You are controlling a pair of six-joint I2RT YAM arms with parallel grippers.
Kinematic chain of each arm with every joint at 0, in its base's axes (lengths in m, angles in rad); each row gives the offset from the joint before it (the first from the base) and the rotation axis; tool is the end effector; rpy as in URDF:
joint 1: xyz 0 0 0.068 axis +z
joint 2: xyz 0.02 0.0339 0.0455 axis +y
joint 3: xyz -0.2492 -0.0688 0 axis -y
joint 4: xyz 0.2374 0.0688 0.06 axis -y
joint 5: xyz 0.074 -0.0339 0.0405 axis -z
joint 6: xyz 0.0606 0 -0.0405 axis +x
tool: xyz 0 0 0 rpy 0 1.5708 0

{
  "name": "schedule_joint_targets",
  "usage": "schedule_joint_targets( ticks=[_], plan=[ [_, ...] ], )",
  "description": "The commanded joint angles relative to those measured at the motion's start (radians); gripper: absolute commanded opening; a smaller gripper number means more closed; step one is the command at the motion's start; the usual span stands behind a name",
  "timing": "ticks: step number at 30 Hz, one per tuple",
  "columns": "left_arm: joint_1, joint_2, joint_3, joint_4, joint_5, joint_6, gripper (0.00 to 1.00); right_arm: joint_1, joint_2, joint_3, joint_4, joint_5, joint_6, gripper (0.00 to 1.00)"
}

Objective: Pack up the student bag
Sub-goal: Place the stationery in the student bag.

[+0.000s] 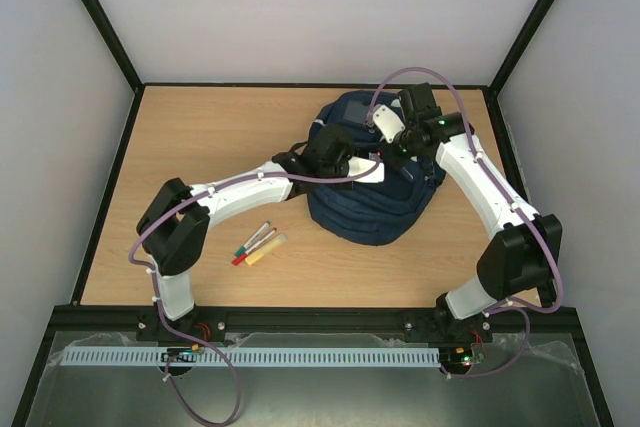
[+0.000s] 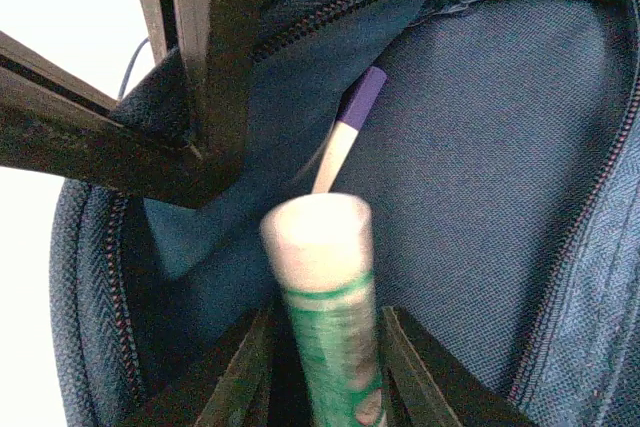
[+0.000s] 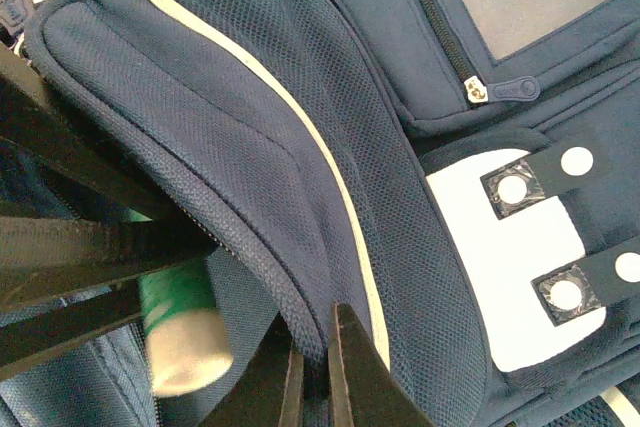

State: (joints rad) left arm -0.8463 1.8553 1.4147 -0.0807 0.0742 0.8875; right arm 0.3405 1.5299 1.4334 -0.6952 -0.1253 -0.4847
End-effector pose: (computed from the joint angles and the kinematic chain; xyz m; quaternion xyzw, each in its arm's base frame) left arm 0.2928 -0.3376 0.2388 0.6713 0.5456 -0.0218 0.5012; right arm 0.3237 0.1227 0.3039 -0.3920 0.8363 0.0305 0.3822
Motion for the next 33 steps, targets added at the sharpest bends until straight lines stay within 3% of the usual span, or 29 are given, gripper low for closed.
schedule_joint_targets(
  ticks=[1,11,16,26,33],
  plan=[
    [0.001,0.067,0.019,0.1,-0.16,-0.058,0.36,0.08,-0.03,0.045,-0.03,-0.173,0.014,0.01],
    [0.013,-0.006,0.015,0.026,-0.128,-0.142,0.37,0.08,-0.025,0.039,-0.027,-0.172,0.017,0.01],
    [0.044,-0.121,0.004,-0.118,0.023,-0.19,0.37,0.079,-0.029,0.033,-0.026,-0.167,0.015,0.01],
    [0.126,-0.527,-0.353,-0.316,0.147,-0.094,0.38,0.077,-0.048,-0.015,-0.024,-0.161,0.012,0.01],
    [0.243,-0.652,-0.49,-0.409,0.11,-0.14,0.38,0.076,-0.053,-0.037,-0.03,-0.172,0.015,0.01]
  ],
)
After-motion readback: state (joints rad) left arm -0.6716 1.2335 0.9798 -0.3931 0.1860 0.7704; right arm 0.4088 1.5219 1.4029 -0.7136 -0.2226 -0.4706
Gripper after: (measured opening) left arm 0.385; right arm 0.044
